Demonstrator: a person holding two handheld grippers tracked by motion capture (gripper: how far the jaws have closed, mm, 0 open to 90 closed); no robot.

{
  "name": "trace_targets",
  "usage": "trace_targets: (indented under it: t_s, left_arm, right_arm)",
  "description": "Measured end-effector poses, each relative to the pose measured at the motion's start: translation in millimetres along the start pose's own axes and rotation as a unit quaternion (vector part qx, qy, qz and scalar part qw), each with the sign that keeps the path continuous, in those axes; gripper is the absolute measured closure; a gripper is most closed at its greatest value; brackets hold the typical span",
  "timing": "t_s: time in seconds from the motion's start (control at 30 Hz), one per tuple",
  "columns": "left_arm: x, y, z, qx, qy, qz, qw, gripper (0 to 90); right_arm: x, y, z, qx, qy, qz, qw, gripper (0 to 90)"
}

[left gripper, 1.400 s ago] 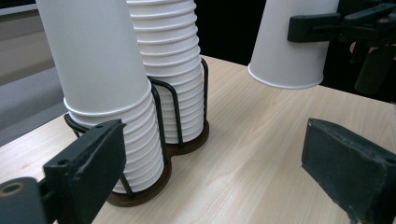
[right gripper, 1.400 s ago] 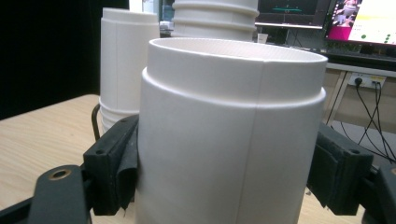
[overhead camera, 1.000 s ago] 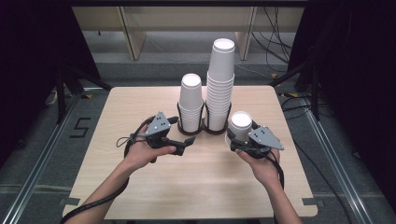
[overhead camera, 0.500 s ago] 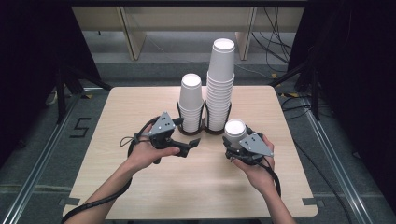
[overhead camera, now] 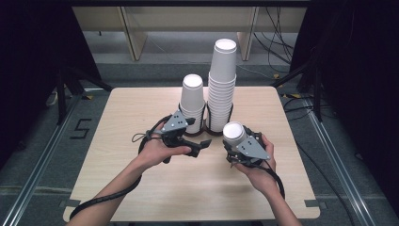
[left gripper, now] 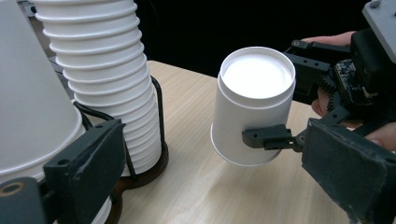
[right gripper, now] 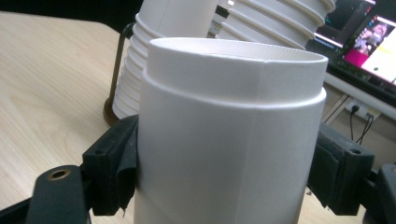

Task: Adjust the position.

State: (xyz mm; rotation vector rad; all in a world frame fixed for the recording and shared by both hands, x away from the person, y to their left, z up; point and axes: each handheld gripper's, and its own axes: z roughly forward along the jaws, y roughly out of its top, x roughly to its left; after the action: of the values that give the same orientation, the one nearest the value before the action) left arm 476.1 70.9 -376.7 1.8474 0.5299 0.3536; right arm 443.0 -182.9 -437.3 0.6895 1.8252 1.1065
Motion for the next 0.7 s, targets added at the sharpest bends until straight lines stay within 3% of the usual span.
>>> trace_targets:
  t_s: [0.1,0.2,0.27,0.33,0.43,0.53,0.57,0.67,0.7]
  left_arm:
    - [-1.6,0.0,5.1,0.006,-0.002,0.002,1.0000,5.7]
    - [-2.0,-0.2,8.6,0.006,-0.011,0.002,0.9999,5.2]
    - [-1.1,-0.3,7.7,0.006,-0.008,-0.003,0.9999,5.0]
    - [0.1,-1.7,7.7,0.005,-0.008,-0.002,1.0000,5.0]
    - [0.1,-4.2,7.5,0.008,-0.008,0.001,0.9999,5.0]
    - [-0.7,-5.5,7.0,0.011,-0.007,0.003,0.9999,5.0]
    - [-0.4,-6.0,8.1,0.005,-0.012,0.002,0.9999,5.0]
    - [-0.9,-5.2,8.7,0.009,-0.008,-0.002,0.9999,5.0]
    - [-0.7,-5.1,8.9,0.009,-0.009,-0.001,0.9999,5.0]
  right_arm:
    - [2.7,-0.9,-0.2,0.006,-0.004,-0.040,0.9992,21.1]
    - [6.6,-1.8,-0.2,-0.002,-0.017,-0.103,0.9945,21.0]
    - [11.2,-2.7,-1.1,-0.001,-0.023,-0.130,0.9913,21.1]
    - [13.4,-3.4,-1.4,-0.003,-0.026,-0.137,0.9902,21.0]
    - [16.6,-4.8,-1.2,0.004,-0.030,-0.168,0.9853,21.1]
    - [18.6,-4.9,-0.7,0.004,-0.037,-0.201,0.9790,21.0]
    - [18.6,-4.5,-0.5,0.003,-0.037,-0.217,0.9754,21.1]
    - [20.7,-5.2,0.4,0.006,-0.040,-0.240,0.9699,21.1]
    - [22.4,-6.2,0.5,0.008,-0.041,-0.237,0.9706,21.1]
